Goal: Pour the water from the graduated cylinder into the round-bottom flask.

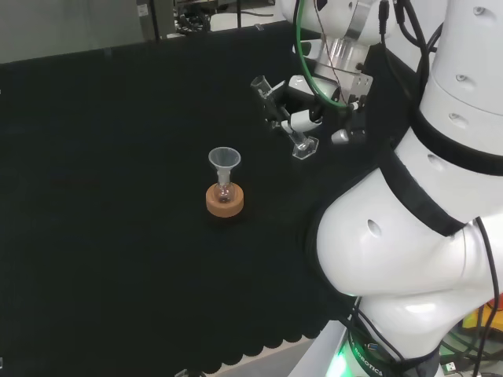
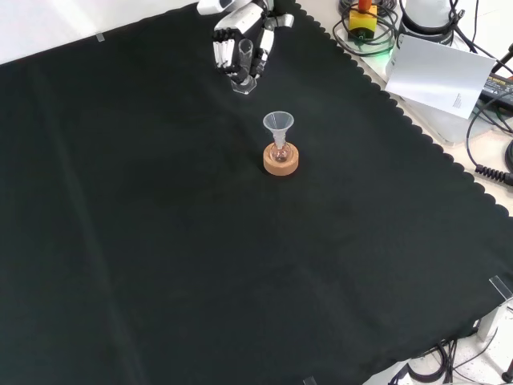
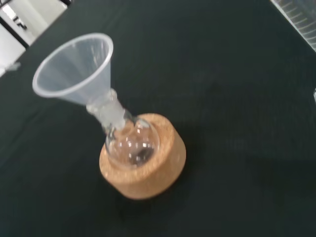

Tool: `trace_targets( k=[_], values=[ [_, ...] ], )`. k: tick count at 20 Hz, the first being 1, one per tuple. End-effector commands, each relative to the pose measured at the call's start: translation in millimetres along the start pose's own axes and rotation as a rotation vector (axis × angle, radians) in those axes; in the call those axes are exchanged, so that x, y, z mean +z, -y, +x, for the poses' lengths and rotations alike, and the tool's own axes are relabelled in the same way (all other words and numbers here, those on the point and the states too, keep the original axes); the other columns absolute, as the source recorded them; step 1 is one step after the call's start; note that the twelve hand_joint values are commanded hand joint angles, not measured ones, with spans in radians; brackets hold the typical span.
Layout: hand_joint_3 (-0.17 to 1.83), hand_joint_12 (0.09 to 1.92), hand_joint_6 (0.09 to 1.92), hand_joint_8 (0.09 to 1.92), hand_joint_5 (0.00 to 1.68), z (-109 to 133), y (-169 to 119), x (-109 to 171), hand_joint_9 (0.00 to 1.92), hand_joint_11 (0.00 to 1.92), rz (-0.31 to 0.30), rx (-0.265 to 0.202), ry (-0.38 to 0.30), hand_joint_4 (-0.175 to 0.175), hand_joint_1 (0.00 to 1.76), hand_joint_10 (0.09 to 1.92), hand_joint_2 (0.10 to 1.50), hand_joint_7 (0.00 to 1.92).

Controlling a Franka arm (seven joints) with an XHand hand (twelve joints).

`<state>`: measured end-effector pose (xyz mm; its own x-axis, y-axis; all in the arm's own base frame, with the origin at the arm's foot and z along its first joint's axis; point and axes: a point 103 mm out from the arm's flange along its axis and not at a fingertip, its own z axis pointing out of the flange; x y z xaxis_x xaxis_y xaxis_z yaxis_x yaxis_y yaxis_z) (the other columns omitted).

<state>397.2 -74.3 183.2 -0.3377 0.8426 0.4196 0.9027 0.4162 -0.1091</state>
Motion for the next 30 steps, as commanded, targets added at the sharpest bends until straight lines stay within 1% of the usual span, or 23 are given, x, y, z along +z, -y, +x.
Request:
trace_targets(
  k=[1, 5, 7, 13, 16, 21, 30],
  values=[
    [0.0, 0.87, 1.17, 1.16, 0.86, 16, 23, 8, 1.27, 1.09, 0.196, -0.002, 0.156, -0.175, 1.24, 0.25, 1.17, 0.9],
    [0.0, 0.87, 1.16, 1.16, 0.86, 17, 26, 15, 1.27, 1.09, 0.292, 0.01, 0.2, -0.175, 1.24, 0.25, 1.17, 0.9],
    [0.0, 0.86, 1.16, 1.16, 0.86, 18, 28, 16, 1.27, 1.09, 0.32, 0.02, 0.231, -0.175, 1.24, 0.25, 1.17, 0.9],
    [0.0, 0.86, 1.16, 1.16, 0.87, 19, 27, 18, 1.27, 1.09, 0.426, 0.042, 0.275, -0.175, 1.24, 0.25, 1.17, 0.9],
    [0.0, 0.86, 1.16, 1.16, 0.87, 22, 23, 19, 1.27, 1.09, 0.466, 0.042, 0.295, -0.175, 1.24, 0.25, 1.17, 0.9],
    [0.0, 0.86, 1.16, 1.15, 0.87, 24, 17, 21, 1.27, 1.09, 0.53, 0.061, 0.329, -0.175, 1.24, 0.25, 1.17, 0.9],
    [0.0, 0.86, 1.16, 1.15, 0.87, 25, 12, 19, 1.27, 1.09, 0.6, 0.081, 0.35, -0.175, 1.24, 0.25, 1.16, 0.9]
  ],
)
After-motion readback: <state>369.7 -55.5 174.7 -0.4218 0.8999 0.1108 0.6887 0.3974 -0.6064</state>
